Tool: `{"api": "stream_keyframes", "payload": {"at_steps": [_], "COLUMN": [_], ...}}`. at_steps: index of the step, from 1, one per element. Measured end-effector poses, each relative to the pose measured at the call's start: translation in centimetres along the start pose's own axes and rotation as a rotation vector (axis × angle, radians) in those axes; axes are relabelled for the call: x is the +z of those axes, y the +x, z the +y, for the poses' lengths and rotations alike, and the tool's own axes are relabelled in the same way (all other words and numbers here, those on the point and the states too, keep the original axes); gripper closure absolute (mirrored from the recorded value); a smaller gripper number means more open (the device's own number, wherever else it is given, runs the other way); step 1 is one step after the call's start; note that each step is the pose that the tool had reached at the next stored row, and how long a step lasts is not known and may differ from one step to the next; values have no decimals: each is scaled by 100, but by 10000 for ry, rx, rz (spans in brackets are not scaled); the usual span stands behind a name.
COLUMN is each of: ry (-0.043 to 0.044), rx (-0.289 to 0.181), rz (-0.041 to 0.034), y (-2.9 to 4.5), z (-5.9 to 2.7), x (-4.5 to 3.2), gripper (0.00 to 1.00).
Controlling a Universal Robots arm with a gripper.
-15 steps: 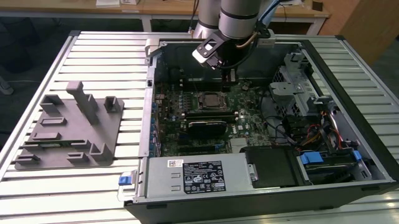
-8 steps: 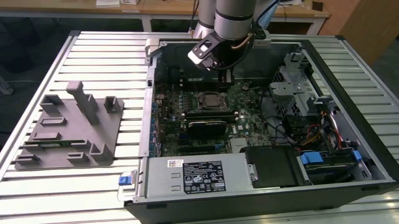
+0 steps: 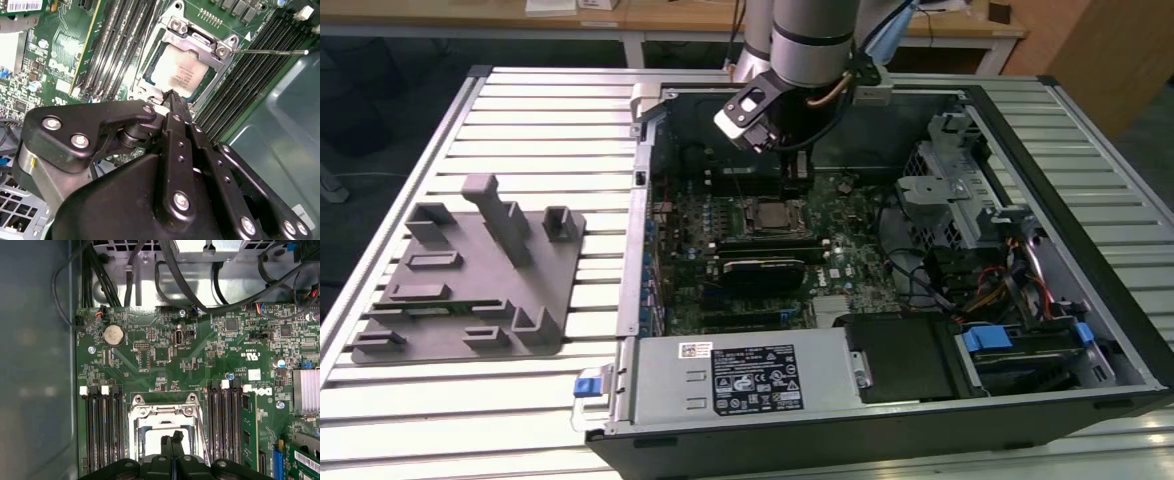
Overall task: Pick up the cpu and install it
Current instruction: 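Close the cpu cover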
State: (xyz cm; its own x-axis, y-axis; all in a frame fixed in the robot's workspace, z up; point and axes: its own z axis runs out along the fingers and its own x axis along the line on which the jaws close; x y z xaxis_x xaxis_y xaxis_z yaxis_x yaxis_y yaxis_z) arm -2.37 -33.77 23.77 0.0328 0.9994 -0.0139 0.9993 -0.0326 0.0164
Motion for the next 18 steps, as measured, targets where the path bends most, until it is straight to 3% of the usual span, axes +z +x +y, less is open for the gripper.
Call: {"api": "stream_keyframes", "payload": {"at_steps": [4,18], "ry": [-4,-39], "rx": [-249,-2778], "rz": [4,27], "y": [0,0], "z": [-1,-2], "x": [1,5], "gripper": [89,89]}}
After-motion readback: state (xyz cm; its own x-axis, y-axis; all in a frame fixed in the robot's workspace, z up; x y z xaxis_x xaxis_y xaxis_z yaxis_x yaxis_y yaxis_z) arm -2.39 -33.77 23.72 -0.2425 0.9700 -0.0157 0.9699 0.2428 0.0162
